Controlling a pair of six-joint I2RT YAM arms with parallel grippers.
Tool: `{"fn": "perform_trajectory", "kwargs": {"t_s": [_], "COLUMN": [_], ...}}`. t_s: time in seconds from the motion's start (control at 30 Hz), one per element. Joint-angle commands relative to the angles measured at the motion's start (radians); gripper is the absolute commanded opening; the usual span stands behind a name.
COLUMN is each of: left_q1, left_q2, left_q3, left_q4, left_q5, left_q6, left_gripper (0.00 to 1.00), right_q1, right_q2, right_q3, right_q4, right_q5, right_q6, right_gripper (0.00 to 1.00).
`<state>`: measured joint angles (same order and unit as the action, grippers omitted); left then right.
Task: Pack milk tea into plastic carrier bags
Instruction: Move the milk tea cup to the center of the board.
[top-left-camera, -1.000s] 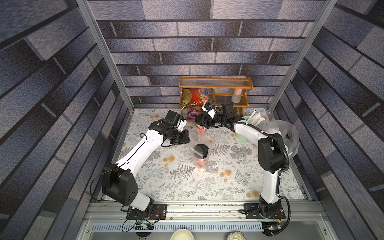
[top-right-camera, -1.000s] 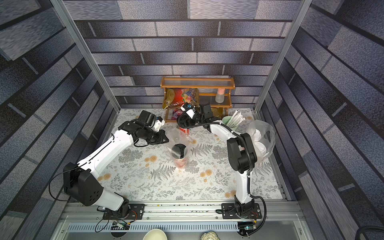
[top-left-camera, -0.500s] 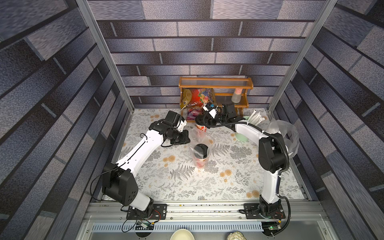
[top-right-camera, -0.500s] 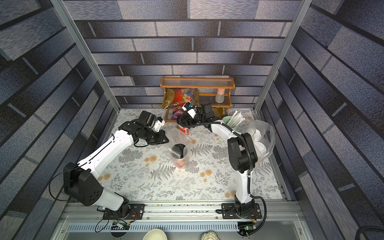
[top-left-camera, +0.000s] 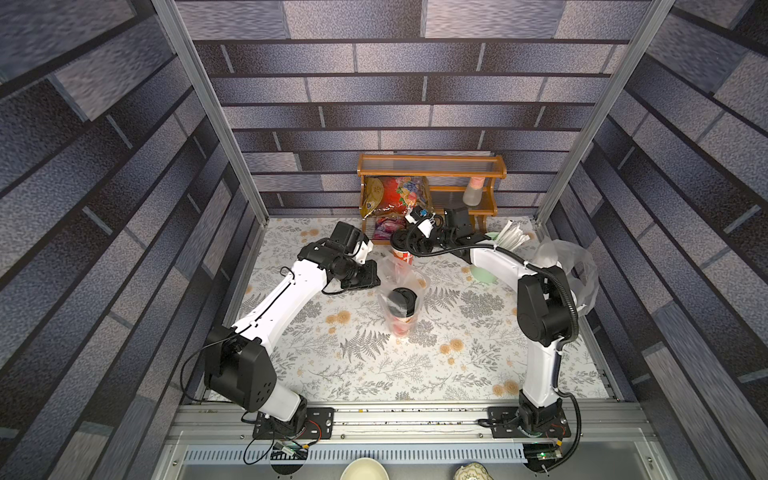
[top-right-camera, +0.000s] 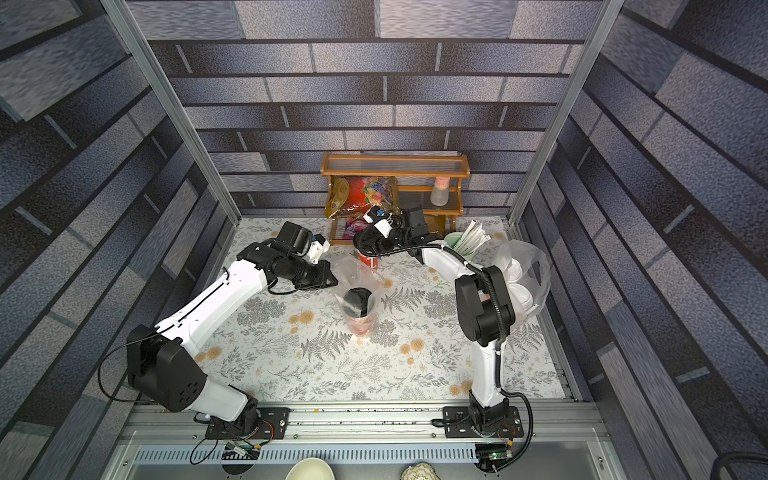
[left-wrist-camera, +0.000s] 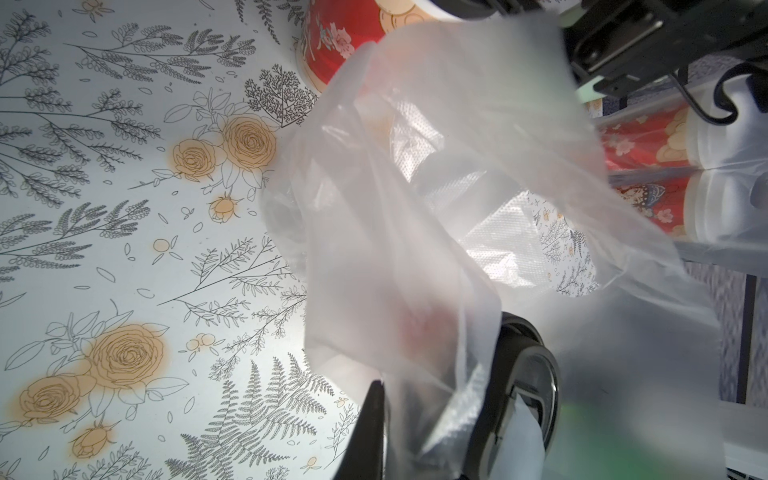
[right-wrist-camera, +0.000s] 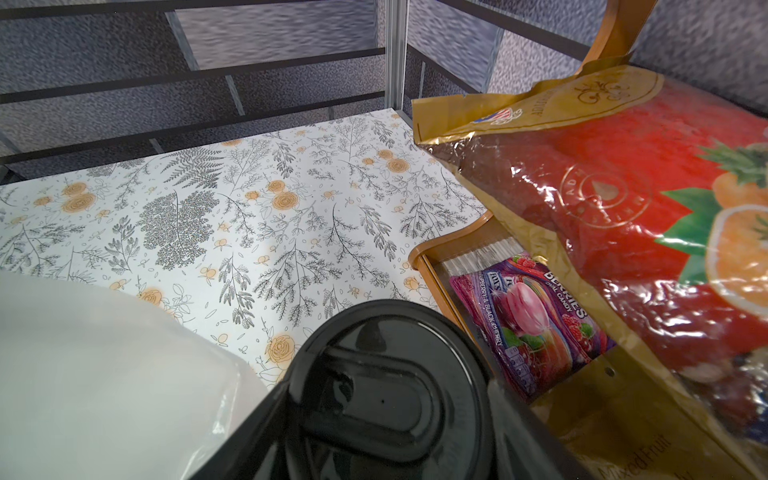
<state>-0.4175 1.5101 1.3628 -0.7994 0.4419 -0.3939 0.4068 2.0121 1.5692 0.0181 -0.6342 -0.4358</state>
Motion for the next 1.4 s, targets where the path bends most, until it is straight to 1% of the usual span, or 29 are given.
{"fn": "perform_trajectory", "kwargs": {"t_s": [0.0, 0.1, 0.2, 0.43, 0.67, 0.97, 1.2, 1.37], "left_q1": [-0.003, -0.003, -0.003, -0.003, -0.003, -0.003, -0.003, -0.003], "left_q2": [-0.008, -0.008, -0.008, -0.01, -0.011, -0.01, -0.004, 0.002], "left_q3": [-0.013, -0.012, -0.009, -0.008, -0.008, -0.008, -0.005, -0.007], "left_q4": [-0.002, -0.004, -0.005, -0.005, -0.004, -0.01, -0.007, -0.004], "left_q5": [0.009, 0.009, 0.009, 0.009, 0.011, 0.013, 0.018, 0.026], "left_q6": [-0.008, -0.008, -0.008, -0.009, -0.008, -0.003, 0.003, 0.007], "left_gripper": [0.11, 0.11, 0.11, 0.11, 0.11, 0.11, 0.11, 0.11], "right_q1": [-0.008, -0.007, -0.008, -0.008, -0.016, -0.029, -0.03, -0.03], "right_q2": [0.005, 0.004, 0.005, -0.024, -0.069, -0.168, -0.298, -0.418], "right_q3": [-0.006, -0.008, -0.012, -0.006, -0.034, -0.147, -0.279, -0.41], "right_q4": [-0.072, -0.083, -0.081, -0.064, -0.042, -0.008, -0.016, -0.003], "right_q5": [0.021, 0.027, 0.031, 0.044, 0.109, 0.167, 0.273, 0.356], "right_q6": [-0.032, -0.042, -0.043, -0.017, 0.02, 0.073, 0.112, 0.151], "right_gripper": [0.74, 0.73, 0.69, 0.68, 0.69, 0.69, 0.69, 0.7]}}
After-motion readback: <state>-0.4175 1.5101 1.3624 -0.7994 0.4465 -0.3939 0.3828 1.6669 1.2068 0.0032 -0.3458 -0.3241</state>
